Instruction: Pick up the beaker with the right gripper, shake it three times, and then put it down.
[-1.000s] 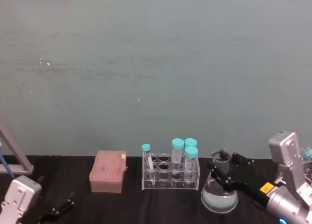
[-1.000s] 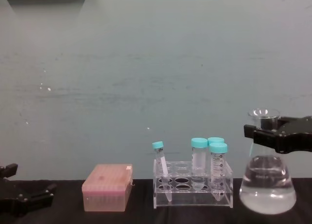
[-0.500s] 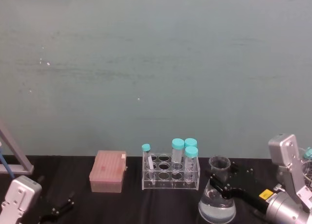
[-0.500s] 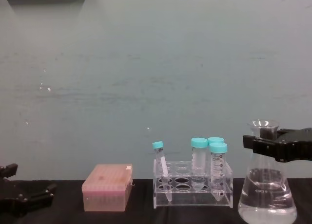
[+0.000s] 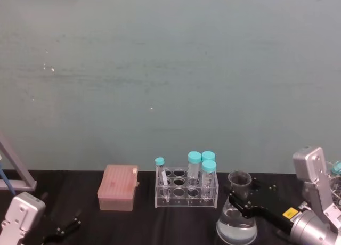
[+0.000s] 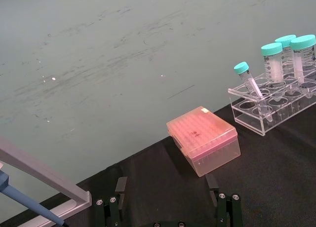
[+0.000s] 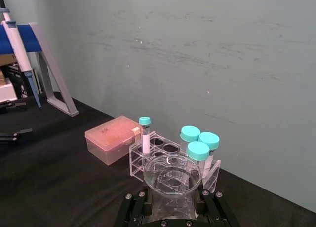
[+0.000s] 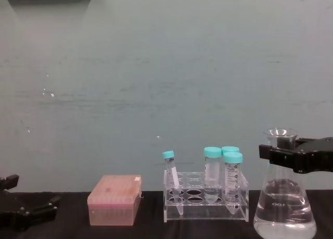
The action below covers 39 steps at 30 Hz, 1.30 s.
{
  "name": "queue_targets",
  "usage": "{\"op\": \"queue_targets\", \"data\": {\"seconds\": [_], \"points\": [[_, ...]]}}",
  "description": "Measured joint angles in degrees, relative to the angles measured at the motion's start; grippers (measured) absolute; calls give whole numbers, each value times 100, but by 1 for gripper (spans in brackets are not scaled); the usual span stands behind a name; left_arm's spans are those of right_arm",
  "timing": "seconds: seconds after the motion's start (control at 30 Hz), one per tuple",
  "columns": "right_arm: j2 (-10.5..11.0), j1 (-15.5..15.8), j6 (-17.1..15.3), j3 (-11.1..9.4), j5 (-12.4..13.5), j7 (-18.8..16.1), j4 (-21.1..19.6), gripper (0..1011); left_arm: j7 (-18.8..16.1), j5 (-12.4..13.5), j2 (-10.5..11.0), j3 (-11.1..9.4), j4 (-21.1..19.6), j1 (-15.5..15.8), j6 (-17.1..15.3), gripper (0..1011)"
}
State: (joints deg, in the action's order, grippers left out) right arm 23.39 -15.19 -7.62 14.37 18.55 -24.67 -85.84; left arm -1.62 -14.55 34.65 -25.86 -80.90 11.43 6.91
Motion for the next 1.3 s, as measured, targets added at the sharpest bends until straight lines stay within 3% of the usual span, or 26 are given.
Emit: {"op": "queue_targets", "data": {"seconds": [0.53, 0.6, 0.7, 0.73, 0.77, 0.8, 0.83, 0.9, 1.03, 1.13, 1.3], "points": [[-6, -8, 16, -7, -6, -14, 12, 453, 0, 0, 0, 0, 0, 0, 0, 1000], [-20, -7, -6, -29, 81, -22, 15, 453, 0, 0, 0, 0, 0, 0, 0, 1000], [-213, 34, -386, -295, 760, -136, 49, 453, 0, 0, 0, 0, 0, 0, 0, 1000], [-385, 61, -735, -506, 1267, -174, 69, 453, 0, 0, 0, 0, 0, 0, 0, 1000], [-493, 76, -914, -635, 1515, -175, 81, 453, 0, 0, 0, 0, 0, 0, 0, 1000], [-690, 102, -1258, -864, 1987, -139, 96, 453, 0, 0, 0, 0, 0, 0, 0, 1000], [-690, 102, -1258, -864, 1987, -139, 96, 453, 0, 0, 0, 0, 0, 0, 0, 1000], [-1097, 137, -1873, -1328, 2832, 107, 125, 453, 0, 0, 0, 0, 0, 0, 0, 1000], [-1450, 154, -2315, -1705, 3485, 459, 152, 453, 0, 0, 0, 0, 0, 0, 0, 1000], [-1575, 156, -2461, -1838, 3749, 662, 174, 453, 0, 0, 0, 0, 0, 0, 0, 1000], [-1626, 155, -2534, -1880, 3895, 844, 183, 453, 0, 0, 0, 0, 0, 0, 0, 1000]]}}
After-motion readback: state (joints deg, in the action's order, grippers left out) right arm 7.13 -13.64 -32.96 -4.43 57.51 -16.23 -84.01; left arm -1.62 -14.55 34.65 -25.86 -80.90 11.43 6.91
